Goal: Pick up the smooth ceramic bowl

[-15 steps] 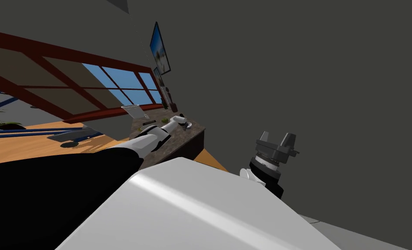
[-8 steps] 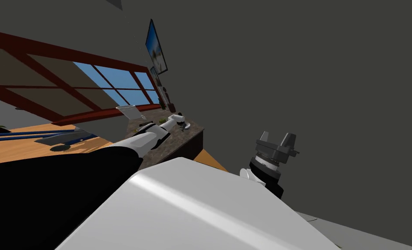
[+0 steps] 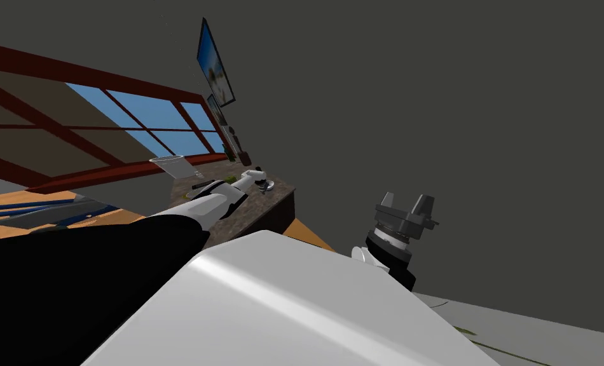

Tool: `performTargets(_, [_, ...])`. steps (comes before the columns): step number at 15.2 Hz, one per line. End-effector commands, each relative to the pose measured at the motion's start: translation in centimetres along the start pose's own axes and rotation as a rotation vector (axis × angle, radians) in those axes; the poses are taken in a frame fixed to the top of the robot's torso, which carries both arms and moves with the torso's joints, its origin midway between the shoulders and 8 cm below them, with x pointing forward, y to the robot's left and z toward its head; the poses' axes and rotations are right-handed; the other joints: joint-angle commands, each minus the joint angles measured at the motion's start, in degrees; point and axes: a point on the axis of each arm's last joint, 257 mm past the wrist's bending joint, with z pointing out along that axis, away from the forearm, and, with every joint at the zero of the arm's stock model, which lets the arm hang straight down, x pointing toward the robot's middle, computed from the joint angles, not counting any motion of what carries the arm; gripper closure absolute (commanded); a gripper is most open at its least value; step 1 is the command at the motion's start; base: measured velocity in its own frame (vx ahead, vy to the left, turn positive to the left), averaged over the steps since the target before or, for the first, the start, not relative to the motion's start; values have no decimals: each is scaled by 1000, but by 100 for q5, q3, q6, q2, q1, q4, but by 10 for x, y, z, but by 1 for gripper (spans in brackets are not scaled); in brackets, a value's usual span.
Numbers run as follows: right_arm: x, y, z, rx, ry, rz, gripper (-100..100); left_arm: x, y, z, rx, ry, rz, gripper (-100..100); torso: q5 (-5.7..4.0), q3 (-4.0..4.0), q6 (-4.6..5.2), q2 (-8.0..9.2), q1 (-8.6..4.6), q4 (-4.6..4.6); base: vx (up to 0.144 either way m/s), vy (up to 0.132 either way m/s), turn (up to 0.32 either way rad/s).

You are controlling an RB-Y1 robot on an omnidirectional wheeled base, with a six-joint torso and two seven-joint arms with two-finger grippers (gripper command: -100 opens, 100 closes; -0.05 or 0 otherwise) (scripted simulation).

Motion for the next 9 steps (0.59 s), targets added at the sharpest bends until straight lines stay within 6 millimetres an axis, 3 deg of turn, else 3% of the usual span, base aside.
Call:
performTargets(1, [0,0,0,0,0,0,0,-13,8,4,0,-7,-14,-100,0,0,0,0,0,0,3,-14,-130])
performTargets(2, [0,0,0,0,0,0,0,-6,4,2,0,-3,-6,-100,0,0,0,1,0,0,1,-6,-43])
performTargets(3, [0,0,0,0,0,0,0,-8,5,3,1,-4,-7,100,0,1,0,1,1,1,0,0,0])
performTargets(7, [0,0,0,0,0,0,0,-7,5,3,0,-3,-8,100,0,-1,3,-2,4,0,-1,0,3])
performTargets(9, [0,0,0,0,0,0,0,13,-7,-7,4,6,18,100,-4,2,-2,0,6,4,-3,14,195])
